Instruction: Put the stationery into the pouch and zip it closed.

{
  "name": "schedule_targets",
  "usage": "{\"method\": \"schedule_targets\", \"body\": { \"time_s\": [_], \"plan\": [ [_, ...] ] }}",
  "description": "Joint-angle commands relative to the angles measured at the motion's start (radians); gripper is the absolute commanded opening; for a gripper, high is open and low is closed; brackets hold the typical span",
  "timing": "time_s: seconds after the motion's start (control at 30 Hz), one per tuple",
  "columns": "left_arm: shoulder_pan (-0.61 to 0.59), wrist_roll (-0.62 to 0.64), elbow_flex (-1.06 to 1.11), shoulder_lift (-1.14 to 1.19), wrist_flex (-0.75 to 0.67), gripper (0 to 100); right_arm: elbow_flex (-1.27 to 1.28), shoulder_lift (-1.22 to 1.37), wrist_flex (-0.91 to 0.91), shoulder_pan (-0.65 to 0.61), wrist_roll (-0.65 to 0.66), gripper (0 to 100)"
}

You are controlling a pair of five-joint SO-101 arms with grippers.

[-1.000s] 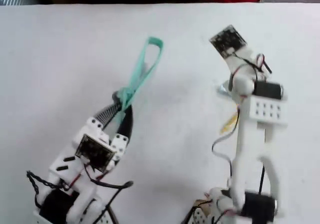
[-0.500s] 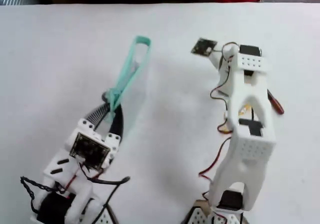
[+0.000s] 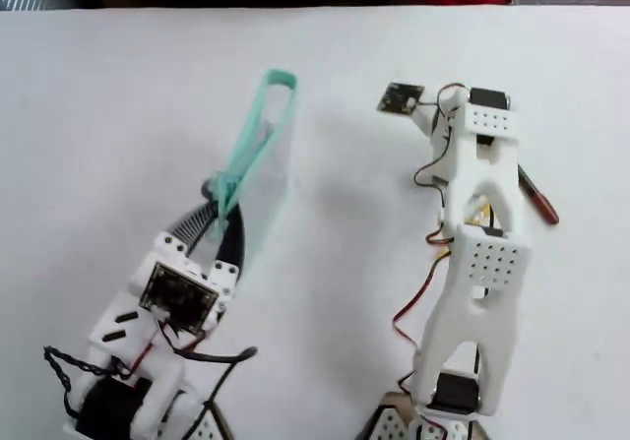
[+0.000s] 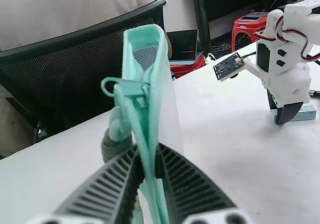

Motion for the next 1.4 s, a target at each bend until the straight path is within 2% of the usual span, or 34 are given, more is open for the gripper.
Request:
{"method": "schedule_targets", "body": {
  "time_s": [0.0,0.07,0.27,0.43,0.53,0.67,0.87,0.97,1.17,1.37],
  "plan": [
    [-0.016,-0.008,0.051,0.001,0.009,2,-0.011,-0.025,0.051,0.001,0.014,1.9],
    [-0.016,-0.008,0.051,0.001,0.009,2,-0.043,-0.099,0.131,-0.012,-0.017,2.1],
    [-0.016,-0.008,0.051,0.001,0.009,2,-0.167,-0.429,0.292,-0.091,-0.250,1.8],
    [-0.016,-0.008,0.051,0.001,0.009,2,-0.204,-0.751,0.314,-0.197,-0.559,1.8],
    [-0.016,-0.008,0.052,0.001,0.009,2,-0.206,-0.980,0.312,-0.338,-0.747,1.8],
    [-0.016,-0.006,0.052,0.001,0.009,2,-0.187,-1.227,0.265,-0.587,-0.904,1.8],
    [-0.013,-0.002,0.071,0.001,-0.003,2,-0.103,-1.285,0.062,-0.800,-1.172,1.8],
    [-0.016,-0.002,0.092,0.001,-0.037,2,-0.006,-1.287,-0.031,-0.846,-1.206,1.8],
    [-0.016,-0.002,0.089,0.001,-0.035,2,0.279,-1.300,-0.217,-0.842,-1.204,1.8],
    [-0.016,-0.002,0.087,0.001,-0.037,2,0.546,-1.311,-0.544,-0.704,-1.211,1.8]
  ]
}}
